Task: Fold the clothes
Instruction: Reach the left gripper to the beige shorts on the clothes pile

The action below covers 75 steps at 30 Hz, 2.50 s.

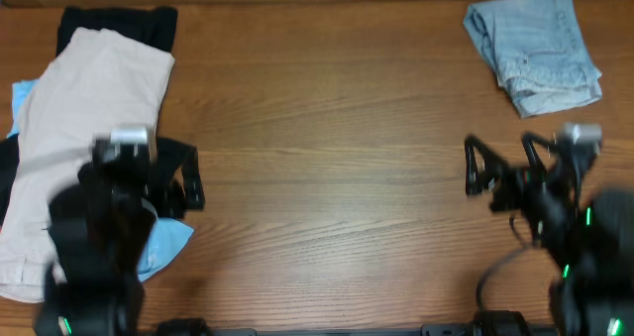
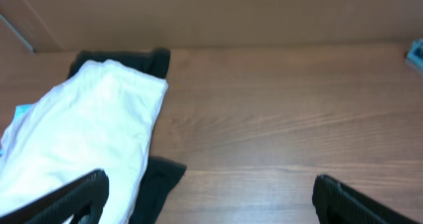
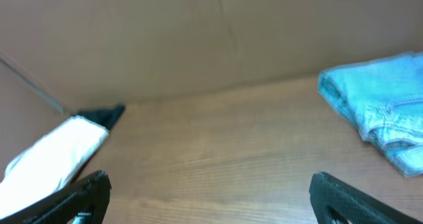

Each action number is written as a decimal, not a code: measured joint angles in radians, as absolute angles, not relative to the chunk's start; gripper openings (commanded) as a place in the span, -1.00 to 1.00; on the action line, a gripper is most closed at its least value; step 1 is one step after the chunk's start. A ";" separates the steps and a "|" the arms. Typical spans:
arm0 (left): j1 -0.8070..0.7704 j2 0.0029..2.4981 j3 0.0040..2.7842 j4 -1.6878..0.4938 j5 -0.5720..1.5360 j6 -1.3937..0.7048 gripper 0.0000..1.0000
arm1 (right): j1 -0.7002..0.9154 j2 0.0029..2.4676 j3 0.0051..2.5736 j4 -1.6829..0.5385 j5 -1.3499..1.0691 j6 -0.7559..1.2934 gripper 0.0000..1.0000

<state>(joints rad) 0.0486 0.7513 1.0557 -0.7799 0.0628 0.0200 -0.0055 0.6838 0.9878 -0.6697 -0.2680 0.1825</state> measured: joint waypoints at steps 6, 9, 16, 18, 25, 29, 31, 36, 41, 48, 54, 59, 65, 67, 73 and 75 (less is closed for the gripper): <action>0.049 1.075 1.296 -0.892 0.069 0.051 1.00 | -0.006 1.002 1.166 -0.709 -0.315 0.183 1.00; 0.049 1.185 1.300 -0.894 0.038 0.060 0.99 | -0.006 1.103 1.167 -0.713 -0.323 0.183 1.00; 0.068 1.444 1.300 -0.871 -0.118 0.120 0.94 | -0.006 1.309 1.167 -0.750 -0.334 0.183 0.99; 0.091 1.505 1.300 -0.868 -0.138 0.146 0.77 | -0.006 1.342 1.167 -0.754 -0.336 0.183 0.98; 0.184 1.702 1.300 -0.871 -0.171 0.246 0.50 | -0.006 1.418 1.167 -0.770 -0.336 0.183 0.96; 0.223 1.744 1.300 -0.892 -0.178 0.270 0.45 | -0.006 1.428 1.167 -0.790 -0.337 0.181 0.95; 0.240 1.745 1.300 -0.888 -0.189 0.273 0.45 | -0.006 1.428 1.167 -0.800 -0.336 0.179 0.94; 0.303 1.745 1.299 -0.865 -0.215 0.274 0.39 | -0.006 1.428 1.167 -0.822 -0.337 0.172 0.92; 0.321 1.745 1.284 -0.857 -0.217 0.300 0.38 | -0.006 1.428 1.167 -0.826 -0.337 0.170 0.92; 0.321 1.745 1.234 -0.828 -0.214 0.321 0.22 | -0.006 1.428 1.167 -0.826 -0.336 0.168 0.94; 0.321 1.746 1.152 -0.777 -0.214 0.321 0.22 | -0.006 1.428 1.167 -0.827 -0.336 0.167 0.94; 0.321 1.747 1.143 -0.765 -0.214 0.317 -0.10 | -0.006 1.428 1.167 -0.829 -0.336 0.167 0.94; 0.321 1.747 1.129 -0.755 -0.215 0.307 -0.58 | -0.006 1.428 1.167 -0.830 -0.333 0.167 0.93; 0.320 1.747 1.121 -0.754 -0.213 0.300 -0.71 | -0.006 1.428 1.167 -0.830 -0.333 0.167 0.93; 0.310 1.747 1.113 -0.751 -0.197 0.288 -0.92 | -0.006 1.428 1.167 -0.830 -0.326 0.164 0.88; 0.296 1.747 1.118 -0.763 -0.204 0.287 -0.92 | -0.006 1.428 1.167 -0.830 -0.324 0.164 0.86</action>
<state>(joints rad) 0.2962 1.7473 1.1179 -0.7628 -0.2039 0.2874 -0.0059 1.4281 1.1667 -0.8303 -0.3244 0.1642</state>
